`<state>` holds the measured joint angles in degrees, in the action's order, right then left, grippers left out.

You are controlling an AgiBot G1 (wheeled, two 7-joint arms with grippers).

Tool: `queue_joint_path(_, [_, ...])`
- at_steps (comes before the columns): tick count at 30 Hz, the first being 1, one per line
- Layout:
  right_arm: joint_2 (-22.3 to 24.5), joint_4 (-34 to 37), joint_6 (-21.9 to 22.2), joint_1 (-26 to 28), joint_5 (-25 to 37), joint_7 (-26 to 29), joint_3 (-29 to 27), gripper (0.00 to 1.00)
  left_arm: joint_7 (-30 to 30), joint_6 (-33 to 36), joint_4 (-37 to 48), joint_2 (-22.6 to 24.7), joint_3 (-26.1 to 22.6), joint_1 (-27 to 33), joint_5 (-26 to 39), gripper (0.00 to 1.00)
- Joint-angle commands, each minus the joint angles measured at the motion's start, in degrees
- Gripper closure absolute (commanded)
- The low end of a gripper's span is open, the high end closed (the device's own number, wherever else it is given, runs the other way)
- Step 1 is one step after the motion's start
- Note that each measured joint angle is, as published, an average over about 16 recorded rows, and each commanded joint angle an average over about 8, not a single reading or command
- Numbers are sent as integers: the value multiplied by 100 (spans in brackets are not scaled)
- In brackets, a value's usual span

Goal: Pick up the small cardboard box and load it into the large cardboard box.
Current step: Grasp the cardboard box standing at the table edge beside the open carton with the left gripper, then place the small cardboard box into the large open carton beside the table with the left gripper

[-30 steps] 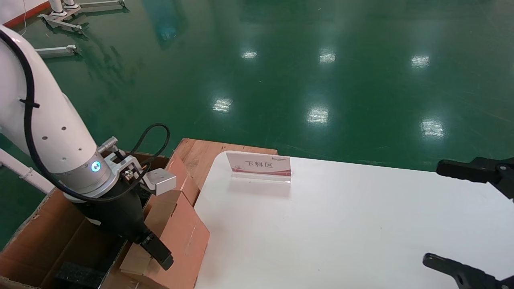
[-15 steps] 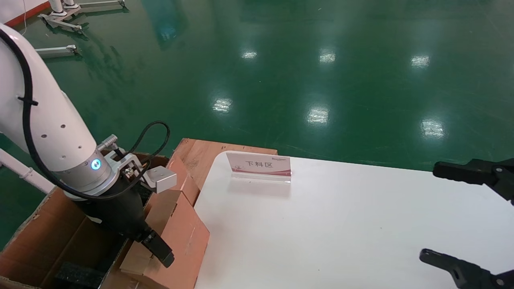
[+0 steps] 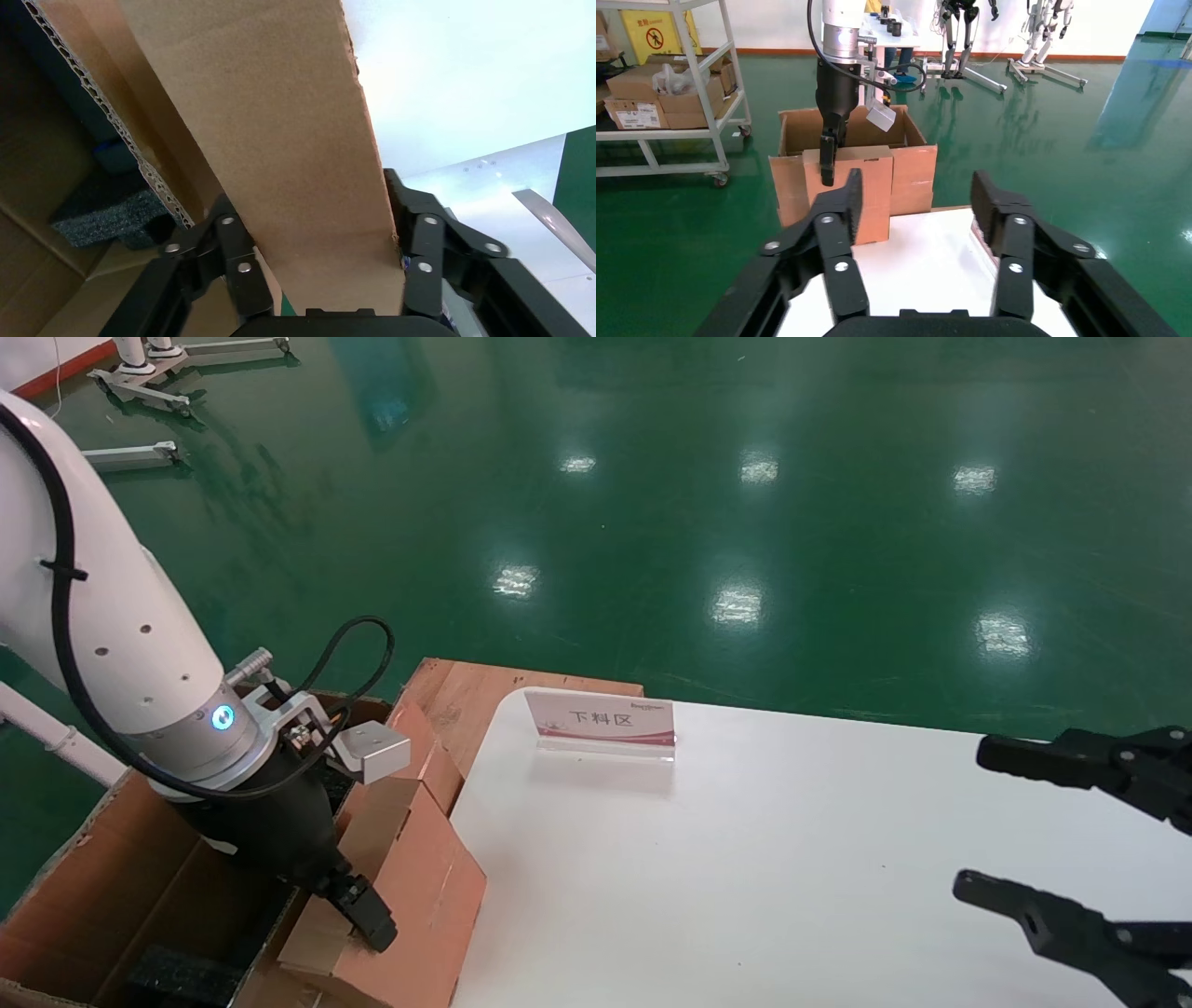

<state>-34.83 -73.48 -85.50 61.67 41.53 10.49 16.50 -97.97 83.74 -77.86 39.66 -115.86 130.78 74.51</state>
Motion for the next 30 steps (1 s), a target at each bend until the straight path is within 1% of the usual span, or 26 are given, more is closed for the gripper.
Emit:
queue_joint_path(1, [0,0,0,0,0,0,0,100,-1,-1,0,0,1,1,0,100])
queue_joint_path(9, [0,0,0,0,0,0,0,100,14,-3,30,9,6,-1,-6,100])
queue_joint_path(13, [0,1,0,1,0,-1,1,100,123,-38,108,20,36,-6,-31,100])
queue_joint_path(14, [0,2,0,1,0,-1,1,97,160,-54,126,15,52,3,-41,100])
queue_joint_path(17, [0,3,-1,2,0,-2,2,60,293,-114,146,-37,129,83,-77,100])
queue_joint_path(21, [0,5,-1,3,-1,-3,4,10,448,-151,127,-154,278,347,-99,100])
queue_joint_path(22, [0,5,-1,3,-1,-3,5,0,488,-153,124,-187,326,442,-99,100])
queue_joint_path(30, [1,5,0,4,-3,-5,8,0,848,-84,135,-497,774,1508,118,100])
